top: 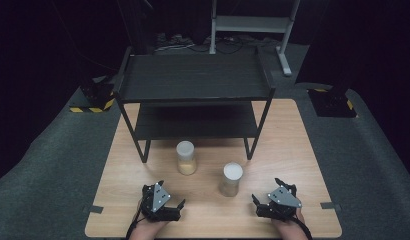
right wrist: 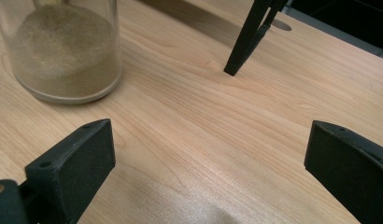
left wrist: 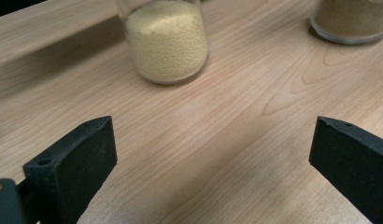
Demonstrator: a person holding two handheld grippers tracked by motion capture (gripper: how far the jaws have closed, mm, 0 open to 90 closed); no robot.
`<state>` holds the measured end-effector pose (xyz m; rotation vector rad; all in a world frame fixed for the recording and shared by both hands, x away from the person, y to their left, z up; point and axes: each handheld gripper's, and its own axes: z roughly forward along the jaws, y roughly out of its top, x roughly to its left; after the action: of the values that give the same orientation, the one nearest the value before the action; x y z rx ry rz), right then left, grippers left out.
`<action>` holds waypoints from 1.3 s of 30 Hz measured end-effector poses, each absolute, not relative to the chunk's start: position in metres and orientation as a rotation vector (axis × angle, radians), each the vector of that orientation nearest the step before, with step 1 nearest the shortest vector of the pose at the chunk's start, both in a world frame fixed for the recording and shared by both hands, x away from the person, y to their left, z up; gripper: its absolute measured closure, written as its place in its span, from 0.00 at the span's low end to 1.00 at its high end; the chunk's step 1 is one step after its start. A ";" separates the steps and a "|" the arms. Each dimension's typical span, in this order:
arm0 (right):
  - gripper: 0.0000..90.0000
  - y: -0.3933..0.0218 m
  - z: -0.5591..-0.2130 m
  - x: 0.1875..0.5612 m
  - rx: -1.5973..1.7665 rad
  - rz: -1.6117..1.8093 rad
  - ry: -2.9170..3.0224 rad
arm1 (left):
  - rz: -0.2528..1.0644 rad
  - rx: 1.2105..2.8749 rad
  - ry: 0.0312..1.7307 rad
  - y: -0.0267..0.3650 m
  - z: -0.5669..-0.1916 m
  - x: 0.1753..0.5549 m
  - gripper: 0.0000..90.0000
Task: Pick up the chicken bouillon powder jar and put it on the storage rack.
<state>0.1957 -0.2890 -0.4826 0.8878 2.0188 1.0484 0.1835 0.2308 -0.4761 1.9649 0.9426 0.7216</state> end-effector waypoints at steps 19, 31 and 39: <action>0.01 -0.291 -0.481 0.194 0.938 1.035 2.003 | 0.743 1.981 0.889 0.230 -0.478 0.180 0.01; 0.01 -0.290 -0.480 0.195 0.914 1.021 2.021 | 0.718 1.971 0.910 0.232 -0.477 0.184 0.02; 0.01 -0.290 -0.480 0.196 0.917 1.023 2.022 | 0.706 1.930 0.903 0.237 -0.478 0.182 0.02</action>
<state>0.1958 -0.2904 -0.4802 0.9173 2.0217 1.0227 0.1816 0.2375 -0.4784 1.9297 0.9029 0.7064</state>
